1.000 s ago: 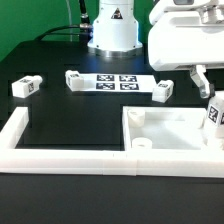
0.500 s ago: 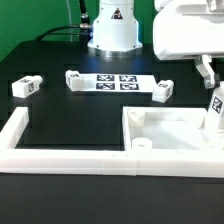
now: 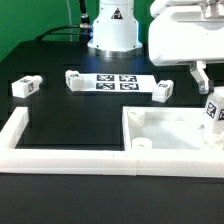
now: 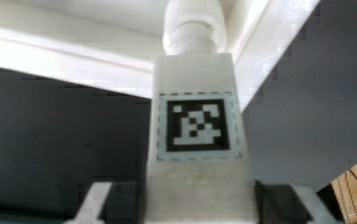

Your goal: Assemble square table

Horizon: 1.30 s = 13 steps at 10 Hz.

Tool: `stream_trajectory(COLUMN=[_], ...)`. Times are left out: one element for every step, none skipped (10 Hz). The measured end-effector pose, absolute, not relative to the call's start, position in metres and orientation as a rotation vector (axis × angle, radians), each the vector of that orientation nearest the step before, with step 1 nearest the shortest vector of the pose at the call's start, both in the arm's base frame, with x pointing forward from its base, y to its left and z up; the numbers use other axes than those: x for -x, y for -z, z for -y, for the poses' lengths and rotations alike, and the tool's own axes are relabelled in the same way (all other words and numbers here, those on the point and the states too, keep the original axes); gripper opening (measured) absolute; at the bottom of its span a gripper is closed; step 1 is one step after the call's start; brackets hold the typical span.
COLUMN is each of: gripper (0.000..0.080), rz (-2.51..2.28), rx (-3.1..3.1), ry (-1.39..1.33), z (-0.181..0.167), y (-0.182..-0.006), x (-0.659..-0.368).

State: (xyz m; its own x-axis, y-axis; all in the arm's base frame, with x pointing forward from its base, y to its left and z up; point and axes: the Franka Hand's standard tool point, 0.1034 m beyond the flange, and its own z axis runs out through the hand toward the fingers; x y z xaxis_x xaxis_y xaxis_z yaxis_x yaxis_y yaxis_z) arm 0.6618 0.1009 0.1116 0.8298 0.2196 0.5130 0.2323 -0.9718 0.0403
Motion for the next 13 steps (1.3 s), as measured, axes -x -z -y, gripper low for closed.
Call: stream_trajectory(gripper=[0.0291,0.0291,0.0291,0.0291,0.0291,0.0291,0.0291,0.0291,0.0291,0.0291,0.0291,0.0291,0.0404], rz=[0.368,0.368,0.370,0.371,0.372,0.374,0.375,0.376,0.375,0.373,0.375,0.375,0.375], rx=[2.980,2.980,2.978,2.978,2.979,2.979,2.980,2.982,2.980,2.974,2.972,2.972,2.972], ry=[0.839,0.842,0.844,0.845,0.841,0.840,0.835,0.829,0.837,0.868,0.879,0.881,0.881], z=[-0.101,-0.101,-0.102,-0.103,-0.103,-0.104,-0.104,-0.104,-0.104,-0.103,-0.102,-0.102,-0.102], y=[-0.111,-0.111,-0.111,-0.110,-0.106,-0.101,-0.099,-0.096,-0.093,-0.093,-0.093,-0.092,-0.092], x=[-0.662,-0.662,-0.663,-0.663,-0.663,-0.662,-0.661,-0.660,-0.660,-0.661,-0.660,-0.659,-0.659])
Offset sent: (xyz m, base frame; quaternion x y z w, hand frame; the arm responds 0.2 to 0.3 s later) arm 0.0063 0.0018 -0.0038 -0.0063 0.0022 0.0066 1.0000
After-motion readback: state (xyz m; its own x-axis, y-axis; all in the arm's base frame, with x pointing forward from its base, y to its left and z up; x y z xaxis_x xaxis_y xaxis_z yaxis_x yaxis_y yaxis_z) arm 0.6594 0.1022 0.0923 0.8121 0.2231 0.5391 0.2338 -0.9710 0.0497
